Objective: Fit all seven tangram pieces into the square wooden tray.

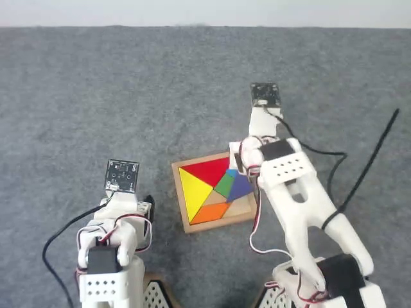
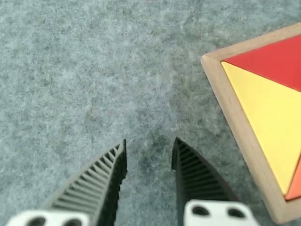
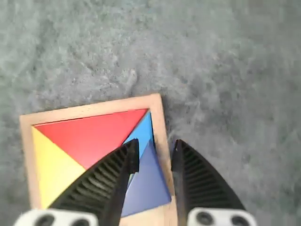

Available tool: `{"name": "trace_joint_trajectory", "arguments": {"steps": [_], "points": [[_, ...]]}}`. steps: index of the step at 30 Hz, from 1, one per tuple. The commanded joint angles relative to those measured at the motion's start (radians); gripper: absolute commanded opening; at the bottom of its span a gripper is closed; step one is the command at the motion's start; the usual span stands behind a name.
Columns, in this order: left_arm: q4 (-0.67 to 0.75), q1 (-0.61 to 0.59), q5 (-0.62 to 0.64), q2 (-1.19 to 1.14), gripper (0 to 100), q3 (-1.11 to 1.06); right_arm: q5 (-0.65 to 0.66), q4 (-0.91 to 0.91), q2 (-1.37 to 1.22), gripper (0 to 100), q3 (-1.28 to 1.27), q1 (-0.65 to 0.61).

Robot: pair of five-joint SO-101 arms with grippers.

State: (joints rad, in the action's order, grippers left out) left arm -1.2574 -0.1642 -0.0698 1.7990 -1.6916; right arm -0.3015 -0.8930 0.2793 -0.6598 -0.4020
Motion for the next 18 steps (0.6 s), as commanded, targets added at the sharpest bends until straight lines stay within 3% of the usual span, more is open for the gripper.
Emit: {"name": "trace_joint_trajectory", "arguments": {"steps": [1,4,18], "points": [[-0.009,0.002,-0.006,0.028,15,0.008,0.087,0.128,0.051,4.3,-0.060,0.008],[-0.009,0.002,-0.006,0.028,15,0.008,0.195,0.140,0.051,0.6,-0.092,0.005],[-0.009,0.002,-0.006,0.028,15,0.008,0.199,0.134,0.051,0.6,-0.178,0.002]]}}
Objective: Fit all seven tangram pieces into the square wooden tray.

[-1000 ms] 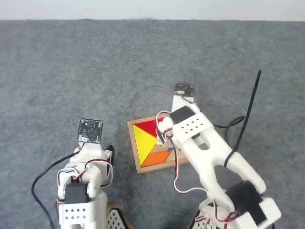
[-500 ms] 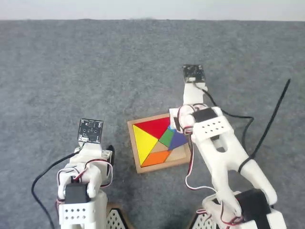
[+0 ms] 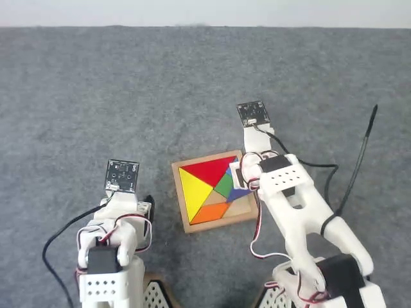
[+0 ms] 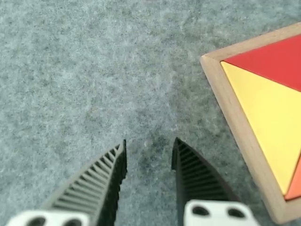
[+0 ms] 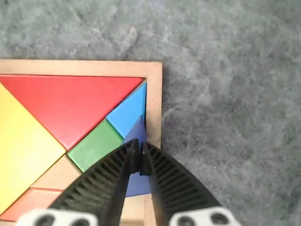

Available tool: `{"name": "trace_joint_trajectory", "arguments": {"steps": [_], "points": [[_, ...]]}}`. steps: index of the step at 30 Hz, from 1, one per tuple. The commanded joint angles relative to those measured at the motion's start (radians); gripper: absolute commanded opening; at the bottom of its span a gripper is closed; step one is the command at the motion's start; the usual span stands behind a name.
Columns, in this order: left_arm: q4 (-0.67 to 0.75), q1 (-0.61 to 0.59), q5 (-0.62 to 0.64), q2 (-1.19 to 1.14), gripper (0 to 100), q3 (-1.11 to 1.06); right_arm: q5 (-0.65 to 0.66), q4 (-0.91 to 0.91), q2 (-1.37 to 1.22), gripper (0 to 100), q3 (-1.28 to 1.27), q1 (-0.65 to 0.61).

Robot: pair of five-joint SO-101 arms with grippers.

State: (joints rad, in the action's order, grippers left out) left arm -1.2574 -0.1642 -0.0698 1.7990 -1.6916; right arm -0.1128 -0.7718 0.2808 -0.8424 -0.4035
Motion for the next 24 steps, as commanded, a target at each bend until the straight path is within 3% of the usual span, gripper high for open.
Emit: {"name": "trace_joint_trajectory", "arguments": {"steps": [1,11,24], "points": [[-0.009,0.002,-0.006,0.028,15,0.008,0.011,0.015,0.050,0.6,0.000,0.004],[-0.009,0.002,-0.006,0.028,15,0.008,0.012,0.007,0.064,0.6,-0.094,-0.088],[-0.009,0.002,-0.006,0.028,15,0.008,0.009,-0.153,0.064,0.6,-0.028,-0.054]]}}
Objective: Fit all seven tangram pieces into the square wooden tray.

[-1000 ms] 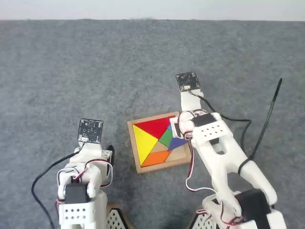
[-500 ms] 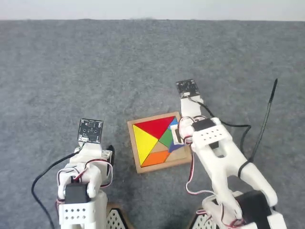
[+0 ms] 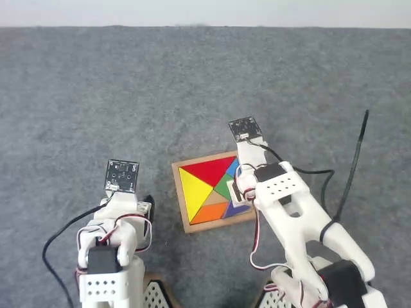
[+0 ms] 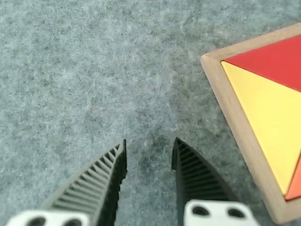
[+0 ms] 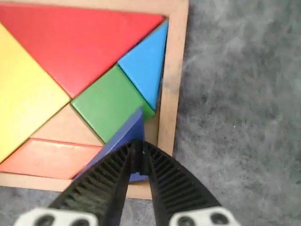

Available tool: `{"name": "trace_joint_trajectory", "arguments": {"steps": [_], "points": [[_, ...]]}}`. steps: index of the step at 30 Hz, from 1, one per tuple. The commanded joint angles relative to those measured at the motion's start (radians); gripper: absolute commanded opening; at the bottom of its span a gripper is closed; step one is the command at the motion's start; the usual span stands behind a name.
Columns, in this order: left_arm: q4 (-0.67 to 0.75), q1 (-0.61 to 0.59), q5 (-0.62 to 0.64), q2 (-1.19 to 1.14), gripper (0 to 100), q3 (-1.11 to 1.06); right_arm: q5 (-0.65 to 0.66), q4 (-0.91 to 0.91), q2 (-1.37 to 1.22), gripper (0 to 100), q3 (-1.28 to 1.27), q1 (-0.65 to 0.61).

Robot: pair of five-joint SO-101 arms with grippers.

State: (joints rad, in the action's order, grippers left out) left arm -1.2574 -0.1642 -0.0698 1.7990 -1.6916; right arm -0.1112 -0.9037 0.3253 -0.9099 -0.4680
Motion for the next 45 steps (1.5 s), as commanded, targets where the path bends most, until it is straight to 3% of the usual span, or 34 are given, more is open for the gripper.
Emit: {"name": "trace_joint_trajectory", "arguments": {"steps": [1,10,17,25,30,35,41,45], "points": [[-0.009,0.002,-0.006,0.028,15,0.008,0.008,-0.021,0.019,0.6,0.040,0.010],[-0.009,0.002,-0.006,0.028,15,0.008,0.000,-0.012,0.170,0.6,0.029,0.071],[-0.009,0.002,-0.006,0.028,15,0.008,0.012,0.097,0.343,0.9,-0.129,-0.024],[-0.009,0.002,-0.006,0.028,15,0.008,0.071,0.099,0.286,0.6,-0.146,-0.022],[-0.009,0.002,-0.006,0.028,15,0.008,0.072,0.117,0.384,0.6,-0.201,-0.022],[-0.009,0.002,-0.006,0.028,15,0.008,0.075,0.249,0.565,0.9,-0.368,-0.004],[-0.009,0.002,-0.006,0.028,15,0.008,0.077,0.483,0.753,0.9,-0.566,0.102],[-0.009,0.002,-0.006,0.028,15,0.008,0.087,0.512,0.849,0.9,-0.629,0.117]]}}
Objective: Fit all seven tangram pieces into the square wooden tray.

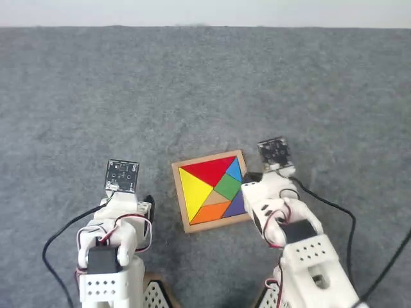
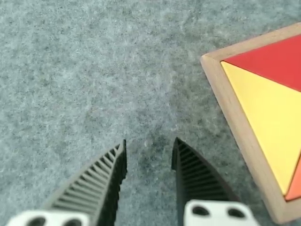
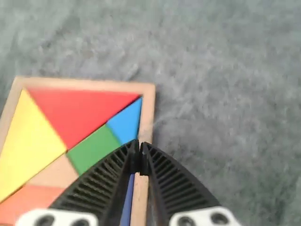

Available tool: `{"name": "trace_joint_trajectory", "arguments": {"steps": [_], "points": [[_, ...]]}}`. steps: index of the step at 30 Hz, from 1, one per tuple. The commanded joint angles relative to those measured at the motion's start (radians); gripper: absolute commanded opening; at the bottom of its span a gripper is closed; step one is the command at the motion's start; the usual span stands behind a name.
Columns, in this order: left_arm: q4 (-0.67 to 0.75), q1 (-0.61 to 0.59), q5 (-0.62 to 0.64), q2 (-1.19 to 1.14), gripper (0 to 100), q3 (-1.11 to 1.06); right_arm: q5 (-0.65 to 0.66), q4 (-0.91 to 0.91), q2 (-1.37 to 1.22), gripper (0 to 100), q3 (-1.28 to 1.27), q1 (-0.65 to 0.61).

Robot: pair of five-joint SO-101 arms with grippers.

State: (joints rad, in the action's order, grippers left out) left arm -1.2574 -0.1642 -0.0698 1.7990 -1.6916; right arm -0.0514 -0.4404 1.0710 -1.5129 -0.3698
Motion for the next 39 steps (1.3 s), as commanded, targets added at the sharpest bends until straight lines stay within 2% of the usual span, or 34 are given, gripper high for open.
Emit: {"name": "trace_joint_trajectory", "arguments": {"steps": [1,5,13,23,29,39], "points": [[-0.009,0.002,-0.006,0.028,15,0.008,0.052,0.048,0.124,0.9,-0.041,0.016],[-0.009,0.002,-0.006,0.028,15,0.008,0.141,0.059,0.203,0.8,-0.098,0.013],[-0.009,0.002,-0.006,0.028,15,0.008,0.144,0.047,0.437,0.9,-0.178,0.018],[-0.009,0.002,-0.006,0.028,15,0.008,0.152,-0.366,0.737,0.9,-0.117,0.012],[-0.009,0.002,-0.006,0.028,15,0.008,0.213,-0.529,0.739,0.9,-0.133,0.018],[-0.009,0.002,-0.006,0.028,15,0.008,0.249,-0.564,0.739,0.9,-0.170,0.016]]}}
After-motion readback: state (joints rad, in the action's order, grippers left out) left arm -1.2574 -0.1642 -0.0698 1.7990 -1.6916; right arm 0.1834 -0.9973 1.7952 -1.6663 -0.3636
